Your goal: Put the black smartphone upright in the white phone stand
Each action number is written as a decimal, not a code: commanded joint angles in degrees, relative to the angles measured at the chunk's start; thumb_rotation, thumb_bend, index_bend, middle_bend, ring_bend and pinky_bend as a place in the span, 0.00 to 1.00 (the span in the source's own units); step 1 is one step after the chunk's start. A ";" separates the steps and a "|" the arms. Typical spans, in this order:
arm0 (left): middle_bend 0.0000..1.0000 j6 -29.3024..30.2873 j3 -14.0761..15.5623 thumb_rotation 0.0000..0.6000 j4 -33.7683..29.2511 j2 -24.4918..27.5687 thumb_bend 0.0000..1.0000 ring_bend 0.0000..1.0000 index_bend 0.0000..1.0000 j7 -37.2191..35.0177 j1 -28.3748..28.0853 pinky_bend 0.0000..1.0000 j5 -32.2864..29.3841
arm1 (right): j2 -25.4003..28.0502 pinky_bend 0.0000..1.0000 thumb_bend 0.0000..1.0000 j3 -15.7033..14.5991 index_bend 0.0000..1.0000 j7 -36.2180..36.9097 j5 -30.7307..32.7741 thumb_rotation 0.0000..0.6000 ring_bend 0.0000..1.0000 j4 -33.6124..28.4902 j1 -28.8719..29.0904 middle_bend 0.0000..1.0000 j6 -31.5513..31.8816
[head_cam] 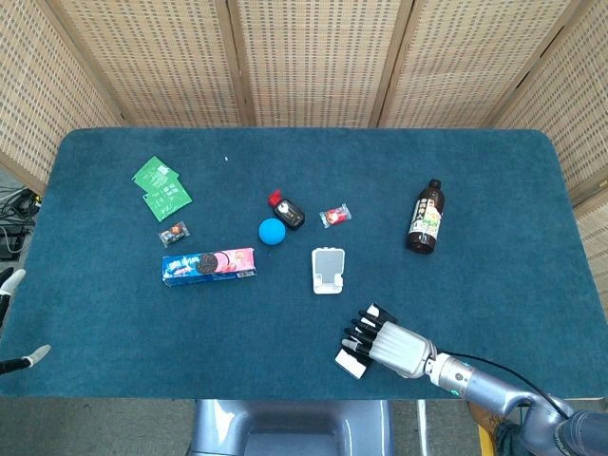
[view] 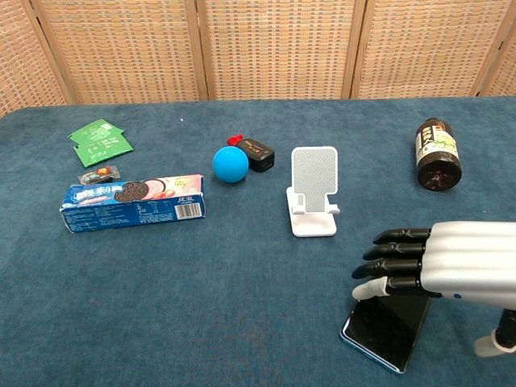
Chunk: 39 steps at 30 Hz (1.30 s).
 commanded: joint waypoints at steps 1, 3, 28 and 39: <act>0.00 -0.14 0.02 1.00 0.11 -0.01 0.00 0.00 0.00 -0.19 -0.07 0.00 0.00 | -1.29 0.00 0.00 0.11 0.13 -1.41 1.02 1.00 0.05 0.04 0.66 0.14 -0.53; 0.00 -0.34 0.04 1.00 0.08 -0.02 0.00 0.00 0.00 -0.15 -0.19 0.00 0.01 | -2.24 0.00 0.00 0.37 0.13 -2.87 2.07 1.00 0.05 0.27 1.22 0.14 -1.87; 0.00 -1.49 0.17 1.00 0.04 0.06 0.00 0.00 0.00 -0.50 -0.74 0.00 -0.40 | -4.00 0.56 0.31 -1.88 0.65 -3.23 4.61 1.00 0.63 4.15 2.80 0.67 3.78; 0.00 -1.98 0.15 1.00 0.06 0.25 0.00 0.00 0.00 -1.17 -0.99 0.00 -0.64 | 2.54 0.56 0.32 2.64 0.61 -13.96 1.27 1.00 0.63 1.43 2.85 0.67 14.53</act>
